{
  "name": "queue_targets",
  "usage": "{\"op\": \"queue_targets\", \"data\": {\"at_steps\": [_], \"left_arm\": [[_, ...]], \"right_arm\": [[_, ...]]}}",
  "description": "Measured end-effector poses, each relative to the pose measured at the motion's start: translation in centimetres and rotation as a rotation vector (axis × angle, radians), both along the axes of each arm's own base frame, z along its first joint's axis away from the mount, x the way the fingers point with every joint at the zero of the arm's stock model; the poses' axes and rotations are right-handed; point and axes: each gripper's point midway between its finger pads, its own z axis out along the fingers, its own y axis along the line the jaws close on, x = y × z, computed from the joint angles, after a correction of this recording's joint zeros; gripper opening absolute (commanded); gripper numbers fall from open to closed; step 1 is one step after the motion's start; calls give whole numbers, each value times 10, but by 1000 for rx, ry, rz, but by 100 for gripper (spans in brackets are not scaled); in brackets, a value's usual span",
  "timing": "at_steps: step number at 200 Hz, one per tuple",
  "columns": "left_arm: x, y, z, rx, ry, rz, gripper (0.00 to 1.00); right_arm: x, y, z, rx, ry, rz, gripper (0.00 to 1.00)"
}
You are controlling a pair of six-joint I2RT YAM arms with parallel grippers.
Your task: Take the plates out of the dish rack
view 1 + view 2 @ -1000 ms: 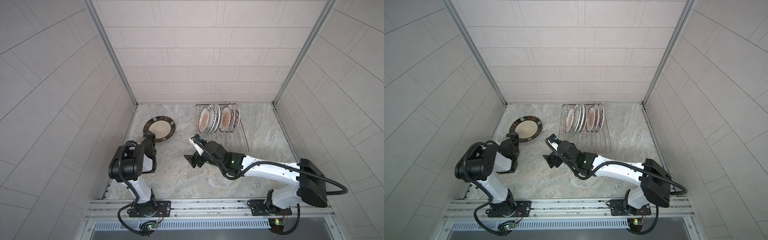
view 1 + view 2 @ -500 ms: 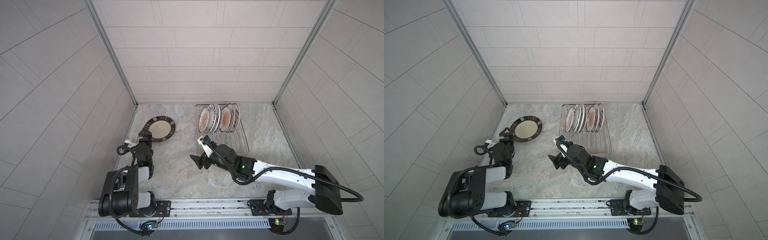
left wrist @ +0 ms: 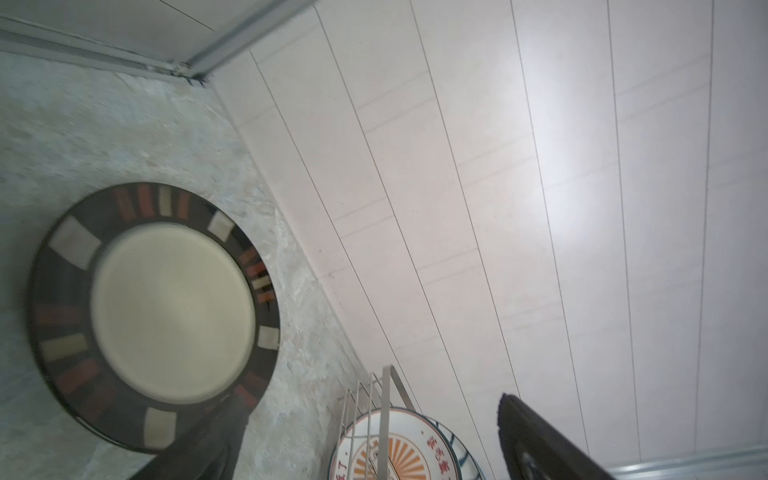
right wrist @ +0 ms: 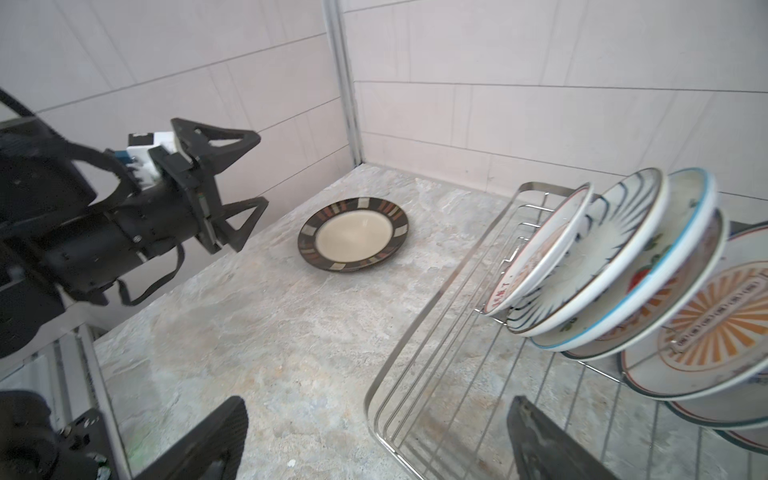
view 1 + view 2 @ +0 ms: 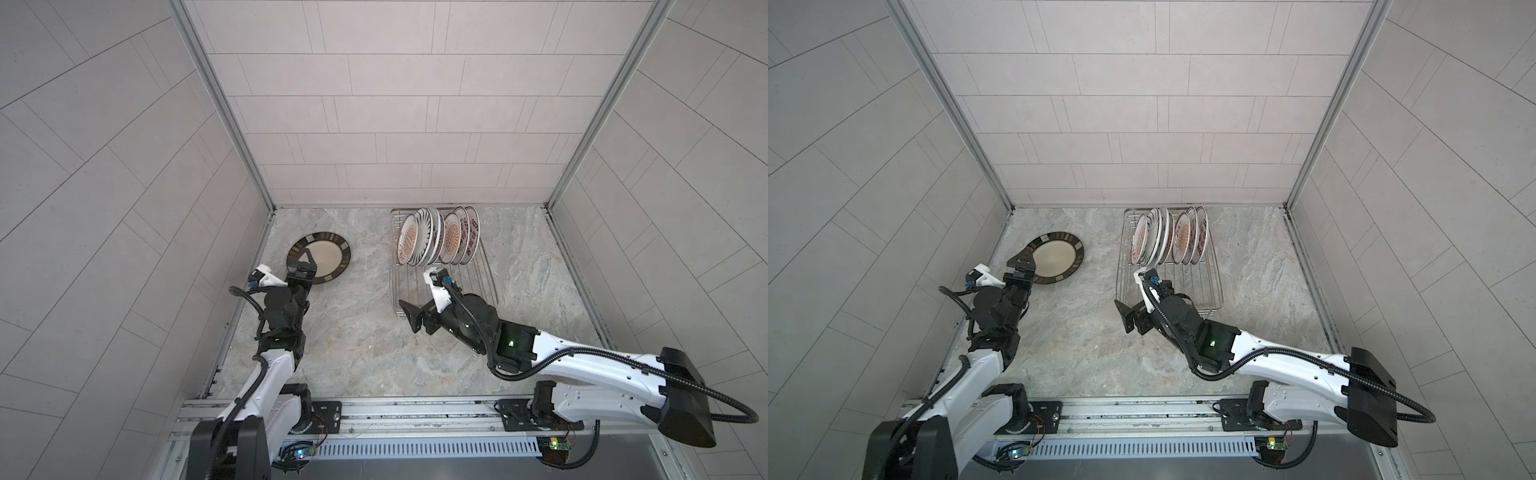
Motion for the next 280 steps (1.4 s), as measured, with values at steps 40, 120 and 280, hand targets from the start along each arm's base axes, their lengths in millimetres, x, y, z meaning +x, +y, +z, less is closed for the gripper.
{"op": "queue_targets", "data": {"at_steps": [40,120,280], "left_arm": [[-11,-59,25,137,-64,-226,100],[-37,-146,36,403,-122,-538,100],[-60,-223,21,564,-149,-739,100]], "right_arm": [[16,-21,0,-2,13,-149,100],[46,-51,-1,0,15,-263,100],[141,-94,23,-22,150,-335,99]]}}
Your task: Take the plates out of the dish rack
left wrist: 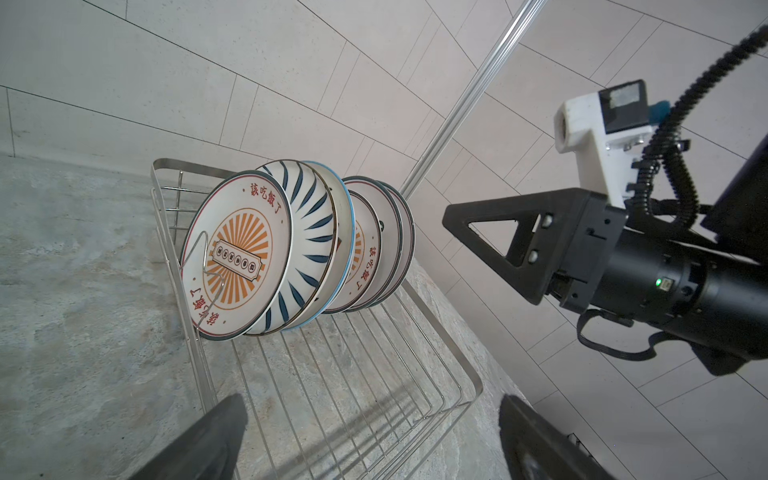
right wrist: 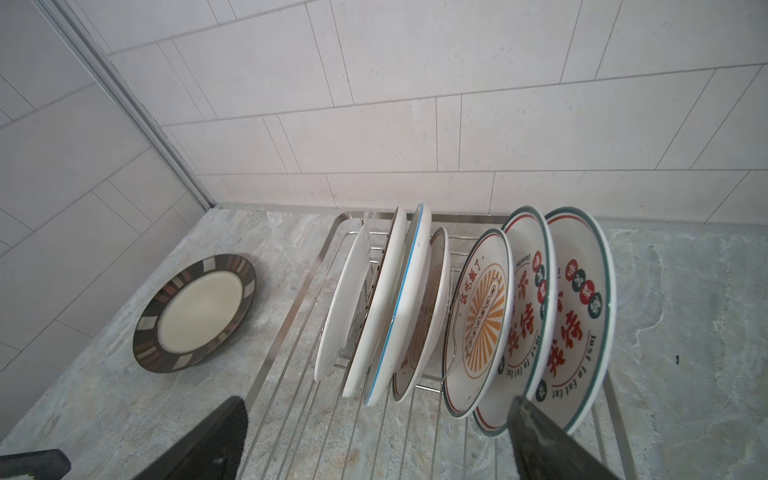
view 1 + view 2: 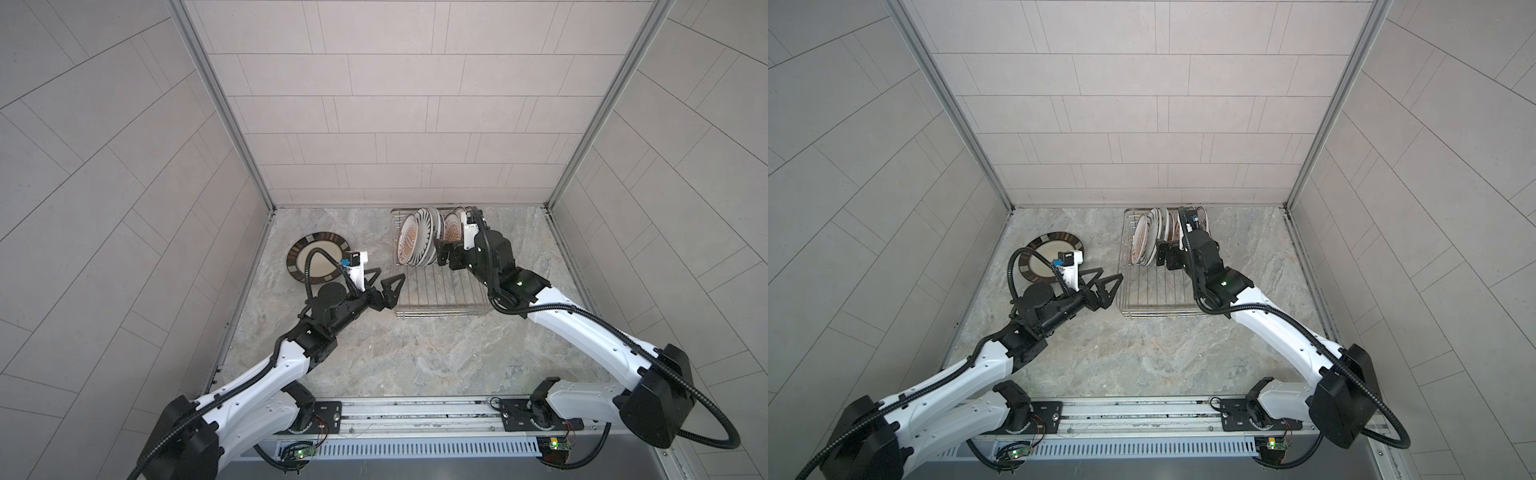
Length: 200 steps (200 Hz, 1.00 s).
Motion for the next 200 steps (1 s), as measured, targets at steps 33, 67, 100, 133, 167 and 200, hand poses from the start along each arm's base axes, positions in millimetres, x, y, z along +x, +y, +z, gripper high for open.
{"op": "queue_targets", "data": {"at_steps": [33,67,100,133,167,200], "left_arm": [[4,-6,-7,17,17,-7,100],[1,-15,-13,65,7,4,100],[7,-13,-16,70,6,43,100],[11,-8,-15,63,8,81,100],[15,-5,-10,80,-5,100,100],[20,3,0,92,-28,156,100]], "right_arm": [[24,16,2,-34,39,8,100],[50,25,-2,-103,73,-22,100],[73,29,-2,-153,124,-77,100],[87,34,0,-208,155,-84,97],[90,40,-11,-254,189,-56,86],[101,50,-28,-294,227,-43,68]]}}
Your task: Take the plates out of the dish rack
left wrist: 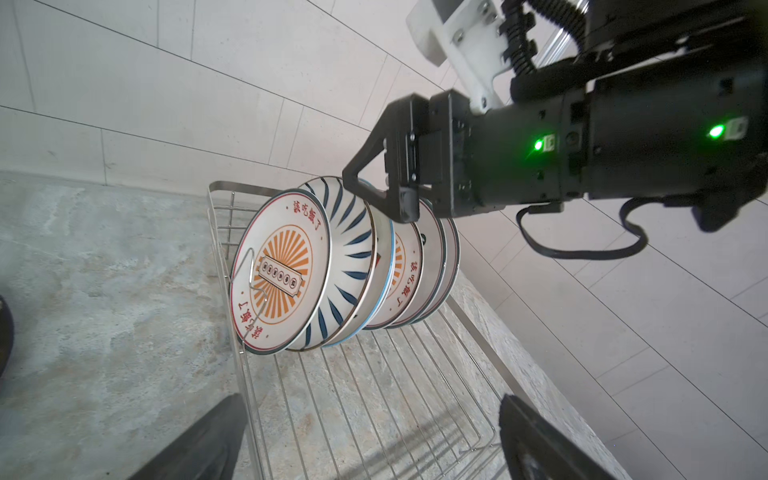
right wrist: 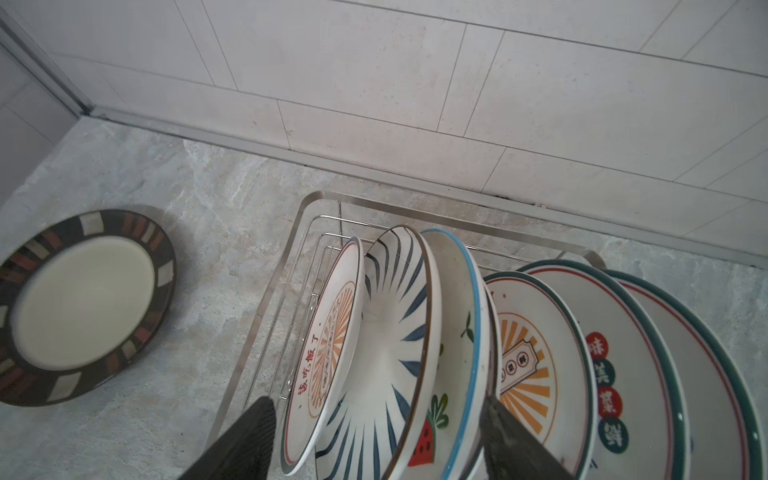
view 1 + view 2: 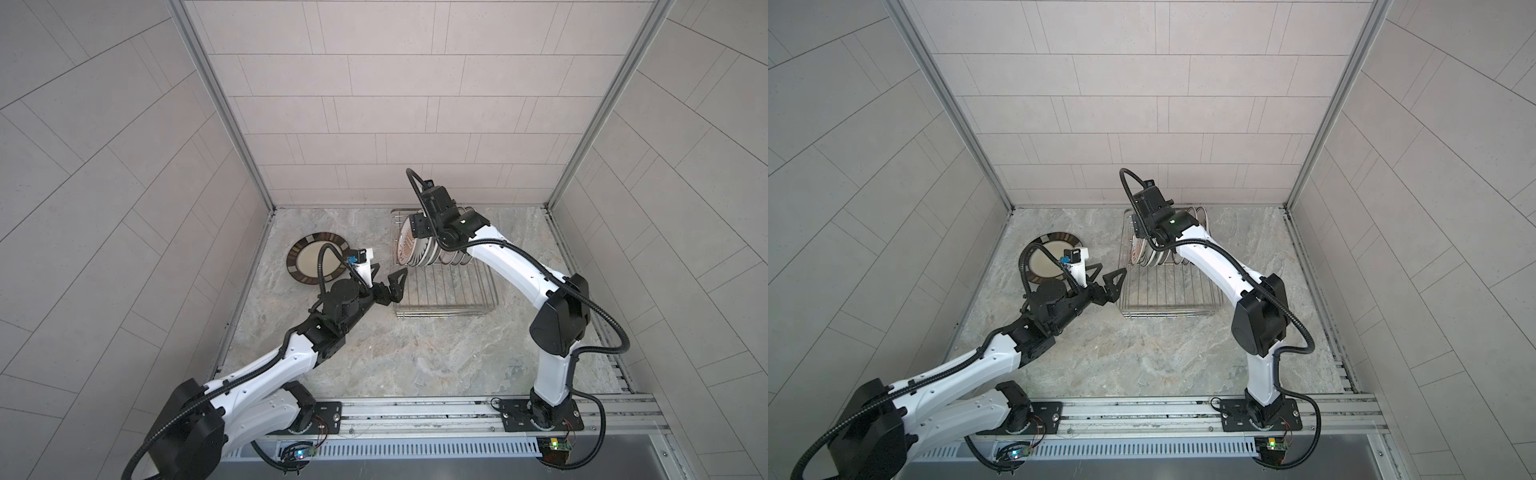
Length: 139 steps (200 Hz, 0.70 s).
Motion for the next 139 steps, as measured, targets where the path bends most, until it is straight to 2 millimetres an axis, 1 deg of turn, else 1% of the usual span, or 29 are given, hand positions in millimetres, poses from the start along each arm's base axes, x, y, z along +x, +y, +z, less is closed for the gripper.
{"op": "queue_targets", "data": {"at_steps": [13,25,35,39,67,80,86,95,116,139], "left_arm": [[1,2,1,0,-5,11,100],[1,2,1,1,-5,16,100],[2,2,0,1,-4,16,100],[2,2,0,1,-2,16,100],[3,-4,-9,4,22,-5,100],[3,-6,-12,6,31,-14,100],[3,-7,-13,6,33,-17,100],[3,-7,-13,6,34,-18,100],[3,-7,-12,1,31,-18,100],[4,-9,-9,-11,31,-24,100]], "right_arm": [[4,2,-7,-17,16,-4,62],[8,2,-10,-34,24,-16,61],[11,2,-12,-52,24,-31,55],[12,1,-12,-59,22,-39,53],[15,-9,-9,-118,0,-97,49],[14,-9,-7,-137,-6,-106,47],[14,-9,-6,-142,-9,-110,45],[15,-8,-5,-146,-13,-118,38],[16,-7,-9,-160,-13,-125,38],[19,-10,-18,-185,-5,-147,36]]}}
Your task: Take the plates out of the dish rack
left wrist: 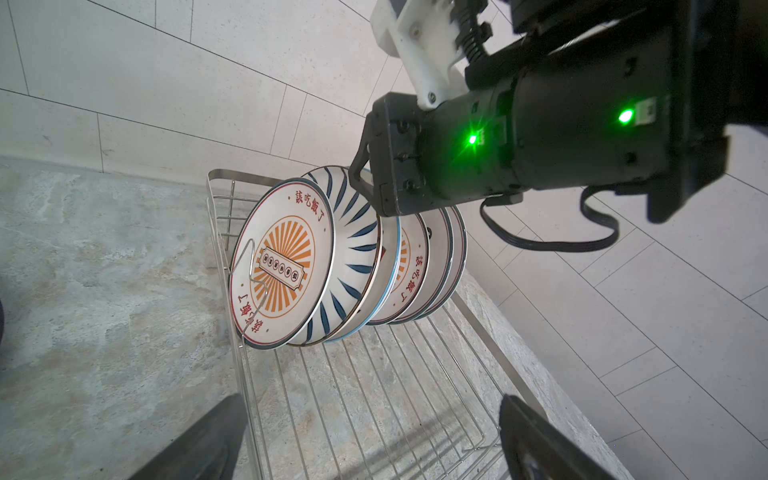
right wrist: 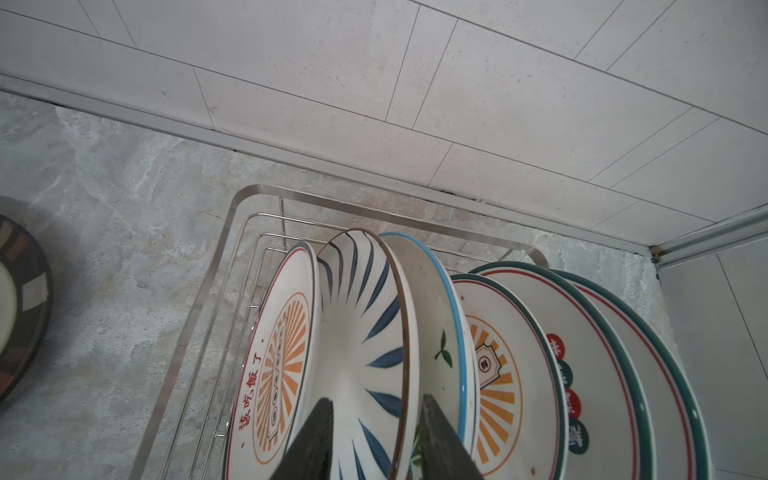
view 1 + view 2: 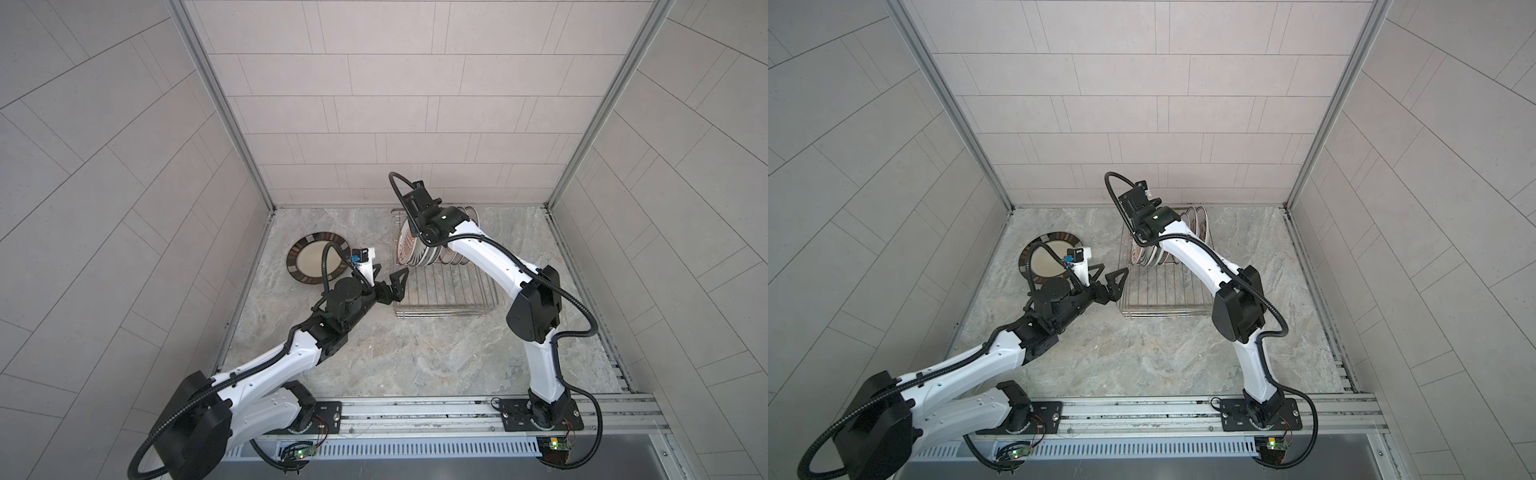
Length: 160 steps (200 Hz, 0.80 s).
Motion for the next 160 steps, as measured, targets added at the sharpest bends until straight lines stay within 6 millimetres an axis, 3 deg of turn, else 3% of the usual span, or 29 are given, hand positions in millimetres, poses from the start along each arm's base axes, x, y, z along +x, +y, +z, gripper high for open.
{"op": "queue_targets", "data": {"at_steps": [50,160], "left_arm": [[1,-8,18,-49,-29,-30,100],[4,-10,17,-47,-37,-29,100]], "right_arm": [[3,-5,-6,-16,5,-30,29],[11,-11,-20,15,25,-66,24]]}}
